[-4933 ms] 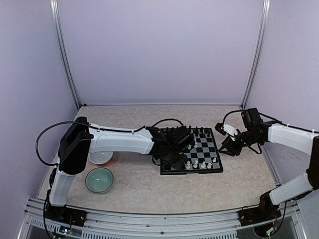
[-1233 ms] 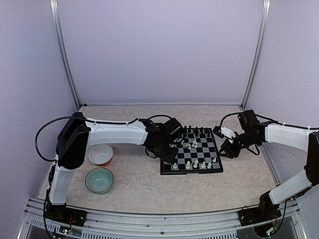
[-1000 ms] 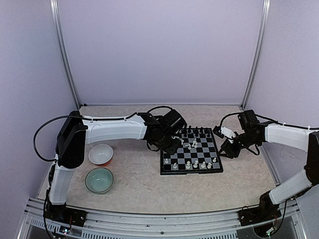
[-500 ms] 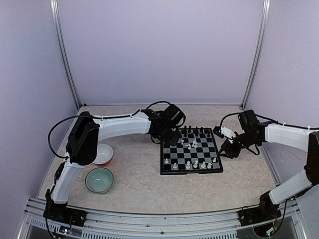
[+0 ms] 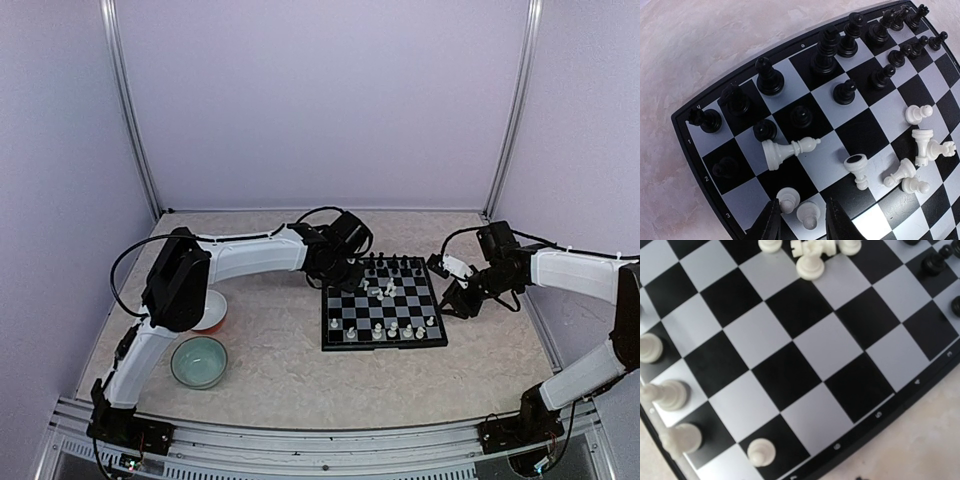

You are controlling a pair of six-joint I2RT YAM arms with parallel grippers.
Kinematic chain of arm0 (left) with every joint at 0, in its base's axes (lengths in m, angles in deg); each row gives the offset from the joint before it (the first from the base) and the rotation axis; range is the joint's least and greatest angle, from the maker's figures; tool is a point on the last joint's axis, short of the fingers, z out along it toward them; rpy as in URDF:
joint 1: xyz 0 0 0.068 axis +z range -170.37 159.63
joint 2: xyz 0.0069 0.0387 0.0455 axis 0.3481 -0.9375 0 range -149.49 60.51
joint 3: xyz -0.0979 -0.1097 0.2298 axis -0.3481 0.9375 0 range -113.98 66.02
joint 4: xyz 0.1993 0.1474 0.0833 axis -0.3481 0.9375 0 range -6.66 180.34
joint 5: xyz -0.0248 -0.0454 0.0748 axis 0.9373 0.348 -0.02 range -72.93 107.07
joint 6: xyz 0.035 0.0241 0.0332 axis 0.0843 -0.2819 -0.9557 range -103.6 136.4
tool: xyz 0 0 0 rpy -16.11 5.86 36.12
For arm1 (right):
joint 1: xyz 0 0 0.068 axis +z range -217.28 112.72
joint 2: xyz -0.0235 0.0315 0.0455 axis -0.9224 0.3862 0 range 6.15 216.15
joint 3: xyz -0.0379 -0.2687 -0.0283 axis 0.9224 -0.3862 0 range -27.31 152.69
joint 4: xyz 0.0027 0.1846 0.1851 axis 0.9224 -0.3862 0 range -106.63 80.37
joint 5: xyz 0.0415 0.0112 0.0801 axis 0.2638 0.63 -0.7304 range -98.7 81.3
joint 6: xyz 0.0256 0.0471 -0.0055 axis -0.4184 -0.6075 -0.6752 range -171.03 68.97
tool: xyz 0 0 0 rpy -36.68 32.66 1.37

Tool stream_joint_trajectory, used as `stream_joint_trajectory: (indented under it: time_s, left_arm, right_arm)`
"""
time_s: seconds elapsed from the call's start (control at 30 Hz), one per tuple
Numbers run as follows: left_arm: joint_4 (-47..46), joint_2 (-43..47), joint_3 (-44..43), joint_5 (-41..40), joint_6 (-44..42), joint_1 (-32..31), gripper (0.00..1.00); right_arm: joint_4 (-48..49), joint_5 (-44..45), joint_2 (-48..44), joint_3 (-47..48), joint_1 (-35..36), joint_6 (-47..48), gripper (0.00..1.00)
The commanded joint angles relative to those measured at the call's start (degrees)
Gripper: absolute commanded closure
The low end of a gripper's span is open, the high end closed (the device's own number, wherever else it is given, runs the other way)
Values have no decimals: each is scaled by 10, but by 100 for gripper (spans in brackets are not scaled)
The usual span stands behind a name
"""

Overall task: Set up the chess pieces on the board
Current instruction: Pick up the pawn from the chessboard, then place the pawn on the chessboard.

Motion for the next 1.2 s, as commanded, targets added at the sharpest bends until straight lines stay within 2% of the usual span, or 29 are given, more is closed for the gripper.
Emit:
stream_joint_trajectory:
  time_s: [0.0,0.2,0.37,0.47,0.83,1.17]
  left_arm:
    - [-10,-22,-25,16,-1,5,68]
    - [-9,-28,-31,21,1,5,74]
    - [-1,-14,-22,20,2,-1,86]
    - [5,3,-9,12,1,-11,89]
    - [13,101,91,-10,11,-52,94]
    - [13,106,121,-6,11,-64,94]
  right_arm:
    - [-7,2,6,-6,8,6,54]
    - [-7,4,6,-6,8,6,54]
    - [-8,4,6,-6,8,6,54]
    - [-7,5,7,-6,8,6,54]
    - [-7,5,8,-6,10,6,54]
    - [-9,7,13,-6,11,6,54]
